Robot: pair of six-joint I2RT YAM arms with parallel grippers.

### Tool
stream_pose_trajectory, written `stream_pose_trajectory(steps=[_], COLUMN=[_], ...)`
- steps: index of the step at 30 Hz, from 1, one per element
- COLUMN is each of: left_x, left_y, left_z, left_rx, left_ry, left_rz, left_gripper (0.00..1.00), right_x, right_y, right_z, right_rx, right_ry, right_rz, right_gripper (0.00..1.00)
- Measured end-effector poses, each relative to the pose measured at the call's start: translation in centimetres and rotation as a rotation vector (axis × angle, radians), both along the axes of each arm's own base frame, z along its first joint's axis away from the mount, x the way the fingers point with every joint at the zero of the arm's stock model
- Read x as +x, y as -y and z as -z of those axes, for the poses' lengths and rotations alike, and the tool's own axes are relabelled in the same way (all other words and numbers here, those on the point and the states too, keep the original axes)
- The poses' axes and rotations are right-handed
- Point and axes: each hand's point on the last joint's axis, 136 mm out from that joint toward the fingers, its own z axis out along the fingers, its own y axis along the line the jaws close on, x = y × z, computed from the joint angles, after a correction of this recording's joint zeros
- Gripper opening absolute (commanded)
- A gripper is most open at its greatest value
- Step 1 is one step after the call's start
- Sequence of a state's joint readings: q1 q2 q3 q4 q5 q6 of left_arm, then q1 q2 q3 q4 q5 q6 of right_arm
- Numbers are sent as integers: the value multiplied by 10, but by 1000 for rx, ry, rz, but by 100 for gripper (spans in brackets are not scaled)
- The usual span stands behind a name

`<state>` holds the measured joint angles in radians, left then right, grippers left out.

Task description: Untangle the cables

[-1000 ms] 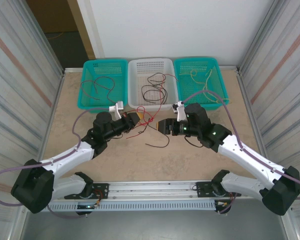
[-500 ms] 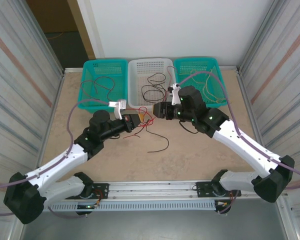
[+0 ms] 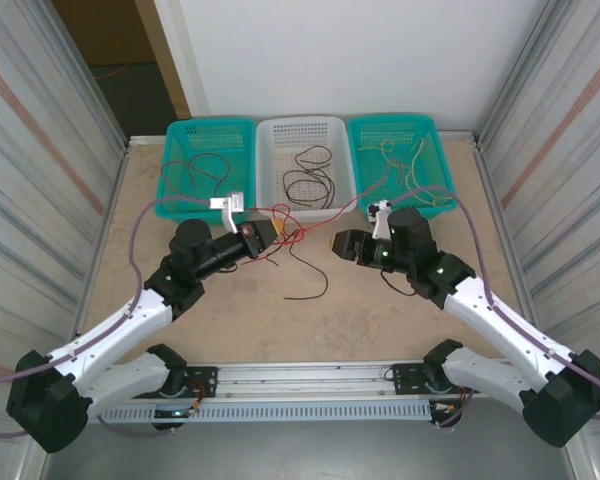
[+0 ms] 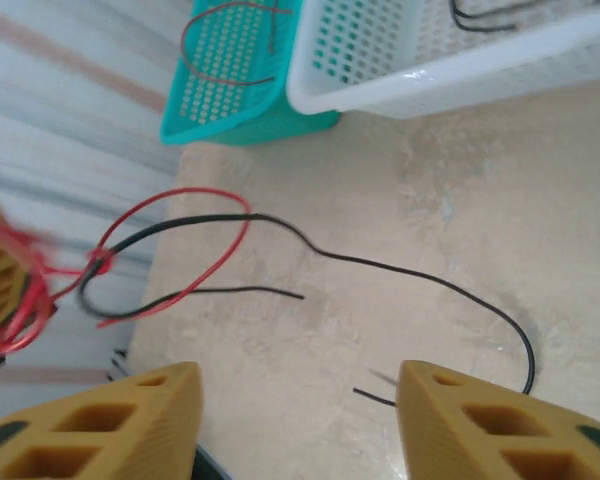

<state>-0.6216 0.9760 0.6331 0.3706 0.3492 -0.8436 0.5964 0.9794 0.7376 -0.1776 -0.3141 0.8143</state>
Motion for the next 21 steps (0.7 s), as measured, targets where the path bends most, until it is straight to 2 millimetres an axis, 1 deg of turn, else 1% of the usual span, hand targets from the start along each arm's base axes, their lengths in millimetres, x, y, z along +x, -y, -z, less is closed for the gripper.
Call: stream_pose_trajectory(steps=[3,7,10,13,17,21], left_x=[-1,-3,-5,-6,-8,-8], left_y=[2,6,8,9,9,9], left_z=[-4,-12,-20,-28,-33,-39], left_rx=[-26,-72,-114,-147,-178,-209], left_ry=[-8,-20,-20,-20,-30,-37], left_rz=[15,42,56,67,76,82], left_gripper=[0,0,0,0,0,0], right_x=[-1,-1,-4,-1,9,21], right_y=[-15,-39,-58,-70,-72,-83], right_z=[9,20,24,17,4,-14], right_rx=[19,29,35,57,77,116], right_ry=[-24,-34,-28,10,63,106], right_rz=[-48,-117,-161,-175,-146,-150], right_gripper=[69,69,68,69,71,70])
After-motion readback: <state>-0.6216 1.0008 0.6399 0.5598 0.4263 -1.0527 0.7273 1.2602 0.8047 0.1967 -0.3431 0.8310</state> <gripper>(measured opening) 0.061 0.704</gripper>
